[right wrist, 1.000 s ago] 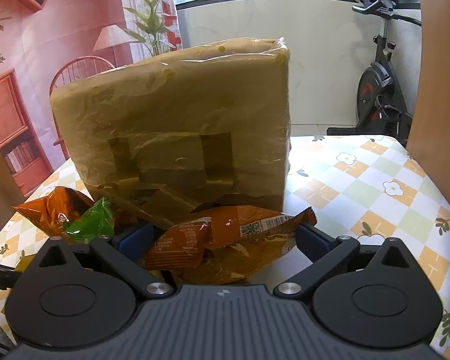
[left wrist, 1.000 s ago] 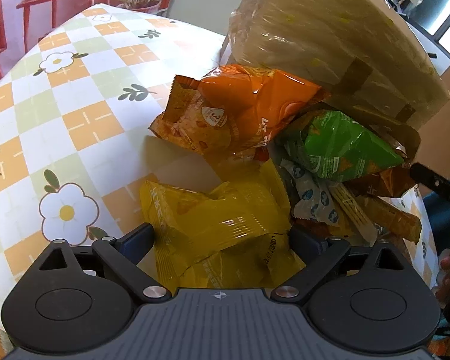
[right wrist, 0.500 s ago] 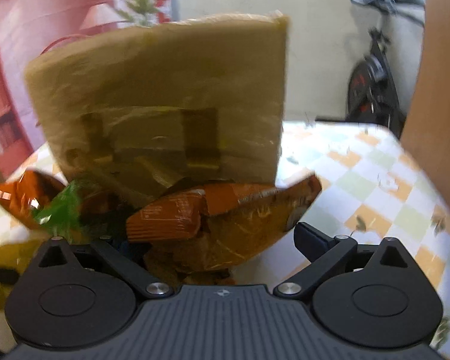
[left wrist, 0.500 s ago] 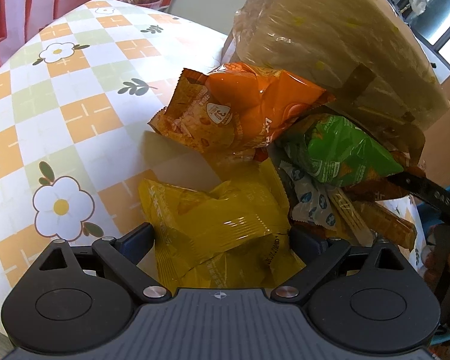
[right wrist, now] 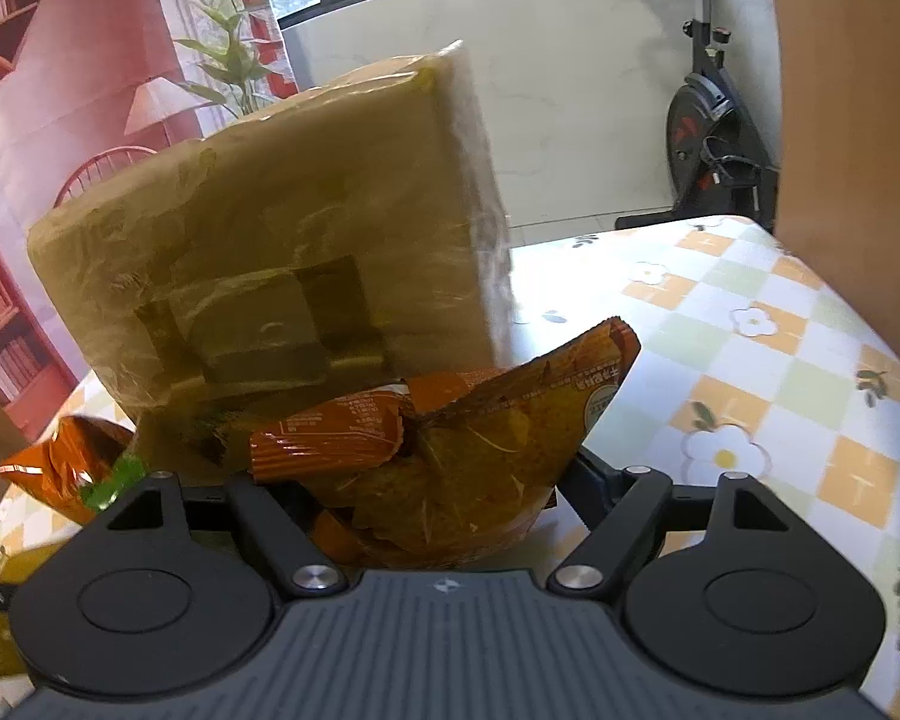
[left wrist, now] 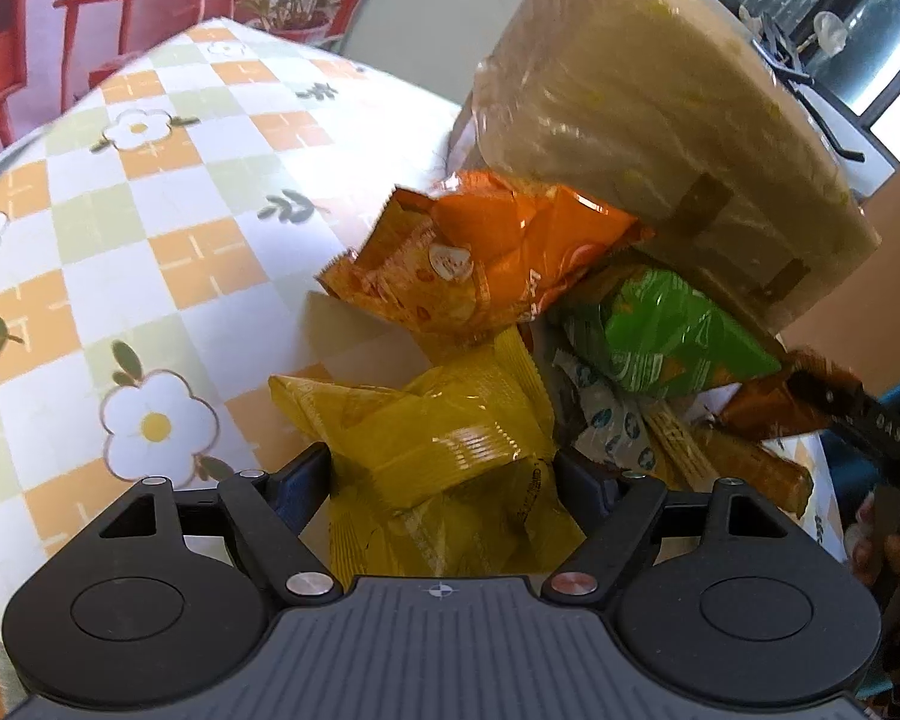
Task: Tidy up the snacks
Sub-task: 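Grasp the orange chip bag with the right tool while the left tool grasps the yellow bag, then carry both bags over the box and open both tools to drop them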
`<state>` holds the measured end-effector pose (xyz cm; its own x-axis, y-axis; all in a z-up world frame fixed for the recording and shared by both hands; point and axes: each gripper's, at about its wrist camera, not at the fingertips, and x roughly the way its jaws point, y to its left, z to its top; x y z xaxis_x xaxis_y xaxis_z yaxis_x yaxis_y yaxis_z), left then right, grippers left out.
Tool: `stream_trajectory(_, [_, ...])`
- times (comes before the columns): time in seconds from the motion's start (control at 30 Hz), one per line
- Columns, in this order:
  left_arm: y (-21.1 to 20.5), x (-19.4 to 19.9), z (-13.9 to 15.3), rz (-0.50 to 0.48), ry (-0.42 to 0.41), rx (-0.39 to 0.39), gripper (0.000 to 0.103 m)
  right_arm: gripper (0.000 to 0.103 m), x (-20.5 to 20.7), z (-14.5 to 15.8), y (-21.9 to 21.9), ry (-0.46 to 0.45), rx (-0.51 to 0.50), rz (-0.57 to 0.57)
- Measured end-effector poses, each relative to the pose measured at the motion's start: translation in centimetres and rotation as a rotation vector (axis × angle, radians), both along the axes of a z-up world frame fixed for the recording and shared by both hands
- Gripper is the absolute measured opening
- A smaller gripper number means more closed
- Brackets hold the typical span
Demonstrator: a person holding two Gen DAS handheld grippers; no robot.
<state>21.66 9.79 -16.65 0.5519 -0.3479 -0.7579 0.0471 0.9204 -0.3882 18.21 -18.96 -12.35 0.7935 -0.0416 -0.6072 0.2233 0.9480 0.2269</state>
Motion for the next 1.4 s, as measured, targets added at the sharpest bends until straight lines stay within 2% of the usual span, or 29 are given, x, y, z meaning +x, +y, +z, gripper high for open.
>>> stream_trajectory(0.23, [1.3, -0.6, 2.0, 0.049, -0.043, 0.039, 0.082, 0.080, -1.7, 0.9, -1.2, -0.014, -0.039, -0.058])
stream_trajectory(0.43, [2.8, -1.6, 3.3, 0.097, -0.077, 0.025, 0.081, 0.079, -2.4, 1.9, -1.9, -0.051, -0.069, -0.104])
stream_trajectory(0.8, [2.7, -2.2, 8.3, 0.128, -0.260, 0.030, 0.081, 0.079, -2.5, 4.7, -2.3, -0.148, -0.131, -0.137])
stream_trajectory(1.13, [1.3, 0.4, 13.3, 0.043, -0.423, 0.074, 0.081, 0.079, -3.2, 8.4, -2.1, -0.261, -0.170, -0.131])
stream_trajectory(1.4, [-2.7, 3.0, 17.8, -0.050, -0.583, 0.086, 0.082, 0.079, -3.2, 12.5, -1.9, -0.375, -0.209, -0.124])
